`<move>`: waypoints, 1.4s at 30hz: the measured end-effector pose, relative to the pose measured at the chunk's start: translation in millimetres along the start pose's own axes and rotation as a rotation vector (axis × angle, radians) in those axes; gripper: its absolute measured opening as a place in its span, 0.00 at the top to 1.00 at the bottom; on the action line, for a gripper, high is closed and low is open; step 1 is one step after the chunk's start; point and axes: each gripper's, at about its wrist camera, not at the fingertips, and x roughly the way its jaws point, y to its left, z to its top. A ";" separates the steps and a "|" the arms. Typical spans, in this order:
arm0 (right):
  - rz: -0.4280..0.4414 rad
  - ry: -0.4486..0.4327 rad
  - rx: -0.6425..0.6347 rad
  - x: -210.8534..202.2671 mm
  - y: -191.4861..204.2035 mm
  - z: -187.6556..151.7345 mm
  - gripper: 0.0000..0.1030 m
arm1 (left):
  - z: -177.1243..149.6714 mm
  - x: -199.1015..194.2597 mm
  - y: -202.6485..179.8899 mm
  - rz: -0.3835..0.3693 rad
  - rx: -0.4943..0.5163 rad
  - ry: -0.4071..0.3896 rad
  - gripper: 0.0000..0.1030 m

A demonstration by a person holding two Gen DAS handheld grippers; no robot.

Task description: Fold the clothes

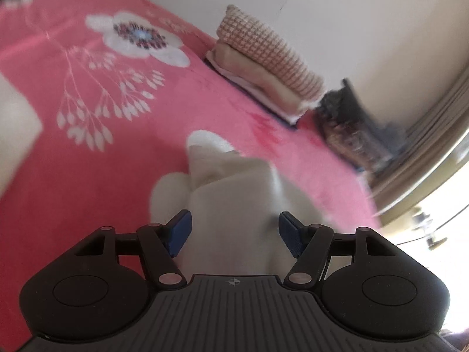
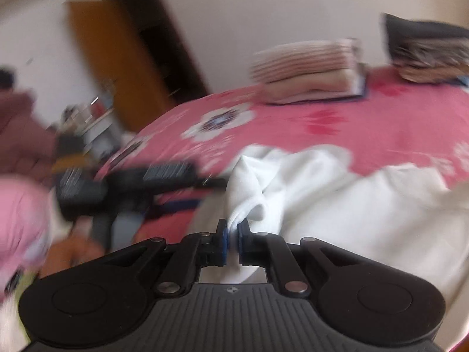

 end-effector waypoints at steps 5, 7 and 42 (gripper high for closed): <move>0.072 0.087 -0.255 -4.0 58.1 -23.8 0.93 | -11.5 -27.4 -0.7 -0.034 0.002 0.070 0.35; 0.097 0.131 -0.350 -2.6 78.6 -38.0 0.93 | -24.2 -40.3 0.1 -0.034 0.007 0.085 0.32; -0.534 0.180 0.040 54.1 -50.2 57.1 0.23 | -61.9 -35.3 30.0 0.274 0.110 0.029 0.53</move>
